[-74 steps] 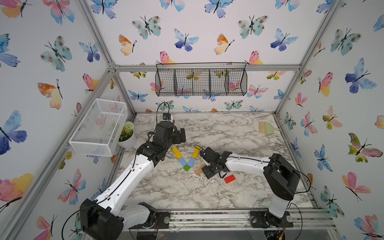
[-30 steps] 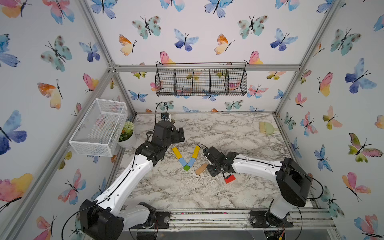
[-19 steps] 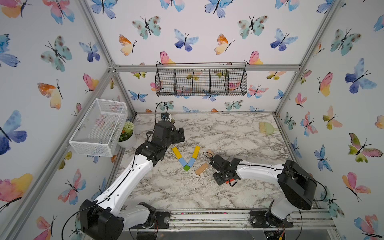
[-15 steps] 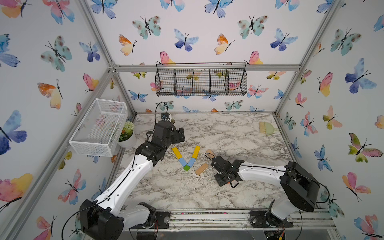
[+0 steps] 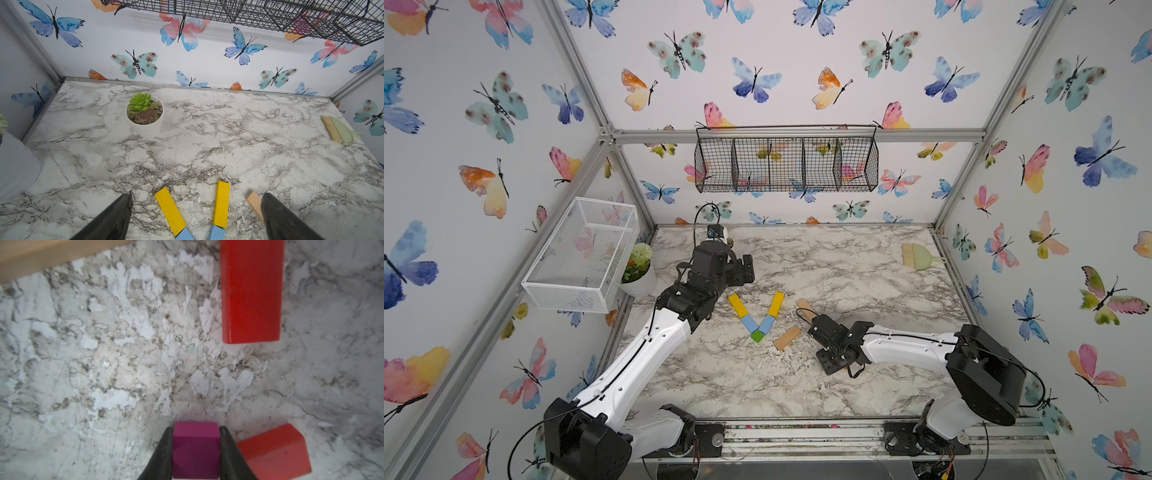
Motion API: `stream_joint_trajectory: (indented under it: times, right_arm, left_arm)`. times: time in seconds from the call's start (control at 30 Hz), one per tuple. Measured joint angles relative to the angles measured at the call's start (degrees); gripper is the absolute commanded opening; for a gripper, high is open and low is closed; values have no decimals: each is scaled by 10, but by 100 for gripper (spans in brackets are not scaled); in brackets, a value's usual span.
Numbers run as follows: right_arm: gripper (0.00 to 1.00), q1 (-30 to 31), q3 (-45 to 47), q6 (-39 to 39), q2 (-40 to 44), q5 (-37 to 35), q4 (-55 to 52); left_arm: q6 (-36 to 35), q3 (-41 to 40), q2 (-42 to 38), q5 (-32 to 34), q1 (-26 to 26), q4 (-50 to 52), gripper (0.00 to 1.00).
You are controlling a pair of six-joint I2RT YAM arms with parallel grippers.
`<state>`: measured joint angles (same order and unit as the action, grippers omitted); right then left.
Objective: Assemble the letter v with building blocks
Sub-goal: Assemble the building block at the center of the board.
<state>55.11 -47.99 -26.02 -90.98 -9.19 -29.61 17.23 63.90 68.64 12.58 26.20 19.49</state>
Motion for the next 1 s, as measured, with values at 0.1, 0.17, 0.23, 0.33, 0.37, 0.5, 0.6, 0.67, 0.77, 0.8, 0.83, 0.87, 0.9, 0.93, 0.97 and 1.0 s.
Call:
stream_joint_trajectory:
  times: [0.1,0.17,0.23,0.33,0.37,0.5,0.6,0.67,0.77,0.8,0.83,0.87,0.9,0.93,0.97,1.0]
  right_arm:
    - [27,-7,0,4,0,0,-1]
    - [27,-13,0,9,0,0,-2]
    - [27,-19,-4,16,-2,0,-5]
    - [27,-26,-25,28,-17,0,-16]
    - [27,-28,-33,32,-22,0,-18]
    - [27,-38,-56,49,-37,-1,-25]
    - [27,-45,-61,58,-38,-2,-32]
    - [27,-49,-61,62,-38,-2,-36]
    - [27,-53,-61,71,-38,-2,-44]
    - [27,-55,-61,76,-38,0,-47]
    - [27,-57,-61,81,-38,0,-49]
    - [27,-59,-61,84,-38,1,-50]
    - [27,-61,-62,90,-38,3,-53]
    - [27,-64,-62,96,-38,5,-55]
    - [27,-66,-63,99,-38,8,-57]
    - [27,-70,-64,104,-38,13,-57]
  left_arm:
    - [0,0,0,0,0,0,97]
    - [0,0,0,0,0,0,97]
    - [0,0,0,0,0,0,97]
    - [0,0,0,0,0,0,97]
    - [0,0,0,0,0,0,97]
    - [0,0,0,0,0,0,97]
    - [0,0,0,0,0,0,97]
    - [0,0,0,0,0,0,97]
    - [0,0,0,0,0,-2,97]
    - [0,0,0,0,0,-2,97]
    - [0,0,0,0,0,-2,97]
    - [0,0,0,0,0,-3,97]
    - [0,0,0,0,0,-4,97]
    - [0,0,0,0,-1,-4,97]
    - [0,0,0,0,-2,-4,97]
    - [0,0,0,0,-2,-4,97]
